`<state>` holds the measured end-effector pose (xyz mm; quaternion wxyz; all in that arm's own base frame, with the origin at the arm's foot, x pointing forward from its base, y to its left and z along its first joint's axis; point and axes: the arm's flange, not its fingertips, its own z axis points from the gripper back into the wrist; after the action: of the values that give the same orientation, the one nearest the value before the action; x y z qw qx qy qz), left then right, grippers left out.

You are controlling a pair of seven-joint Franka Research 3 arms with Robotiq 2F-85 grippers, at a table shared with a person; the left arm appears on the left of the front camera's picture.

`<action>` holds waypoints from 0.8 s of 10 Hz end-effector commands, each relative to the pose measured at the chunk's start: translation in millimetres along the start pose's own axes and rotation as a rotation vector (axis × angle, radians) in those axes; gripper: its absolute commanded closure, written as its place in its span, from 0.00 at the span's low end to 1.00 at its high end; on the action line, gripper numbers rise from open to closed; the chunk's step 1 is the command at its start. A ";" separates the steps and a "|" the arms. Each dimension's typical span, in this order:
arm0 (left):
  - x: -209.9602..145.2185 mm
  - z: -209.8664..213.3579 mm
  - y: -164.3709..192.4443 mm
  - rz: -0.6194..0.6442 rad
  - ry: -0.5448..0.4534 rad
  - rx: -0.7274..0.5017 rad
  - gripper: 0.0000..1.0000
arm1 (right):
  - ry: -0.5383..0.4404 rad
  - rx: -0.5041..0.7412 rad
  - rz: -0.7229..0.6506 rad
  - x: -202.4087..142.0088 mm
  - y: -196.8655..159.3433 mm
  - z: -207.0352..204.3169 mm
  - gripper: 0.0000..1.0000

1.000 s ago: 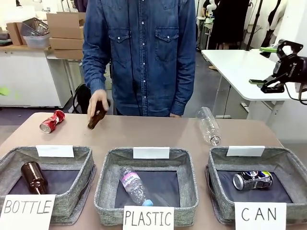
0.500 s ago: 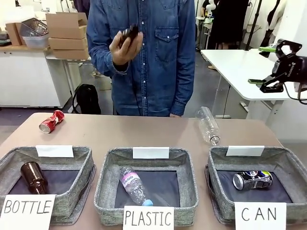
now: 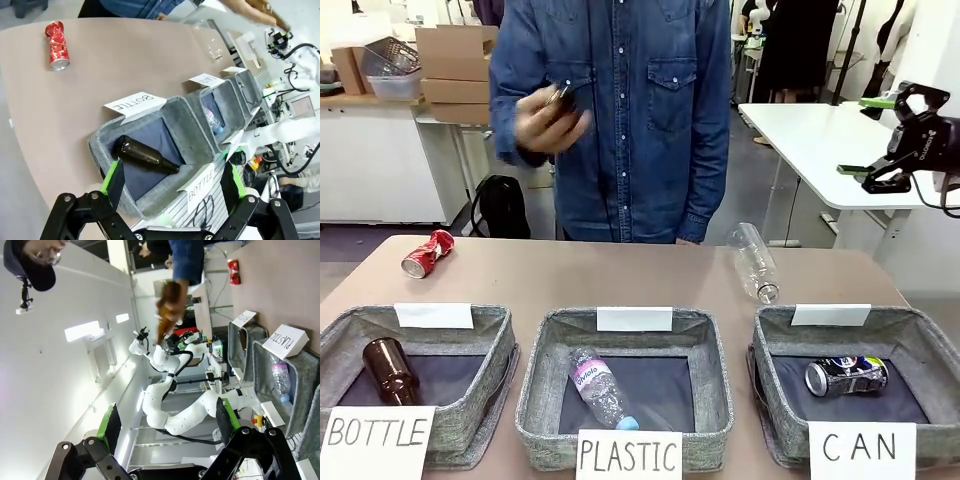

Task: Sort the can waste into the basket.
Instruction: Pick up the can waste from the table and place it in the right Fabric basket.

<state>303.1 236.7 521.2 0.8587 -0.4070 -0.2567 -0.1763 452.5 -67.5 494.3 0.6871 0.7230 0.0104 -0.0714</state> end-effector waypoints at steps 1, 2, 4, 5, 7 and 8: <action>10.7 -3.8 -2.0 0.011 -0.035 0.027 0.00 | 0.008 -0.004 0.005 -0.4 2.0 1.5 0.00; 26.3 -20.3 -3.2 0.005 0.016 0.045 0.00 | 0.008 -0.004 0.005 -0.4 2.0 1.5 0.00; 46.1 -31.0 -4.8 0.015 0.066 0.060 0.00 | 0.008 -0.004 0.005 -0.4 2.0 1.5 0.00; 42.3 -25.0 -4.4 0.014 0.054 0.051 0.00 | 0.008 -0.004 0.005 -0.4 2.0 1.5 0.00; 20.2 -8.7 2.0 0.039 0.007 0.065 0.00 | 0.008 -0.004 0.005 -0.4 2.0 1.5 0.00; 3.3 2.3 4.7 0.034 -0.024 0.061 0.00 | 0.008 -0.004 0.005 -0.4 2.0 1.5 0.00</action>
<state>325.0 231.9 525.6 0.8778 -0.3803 -0.2488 -0.1516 452.5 -67.5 494.3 0.6871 0.7230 0.0103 -0.0713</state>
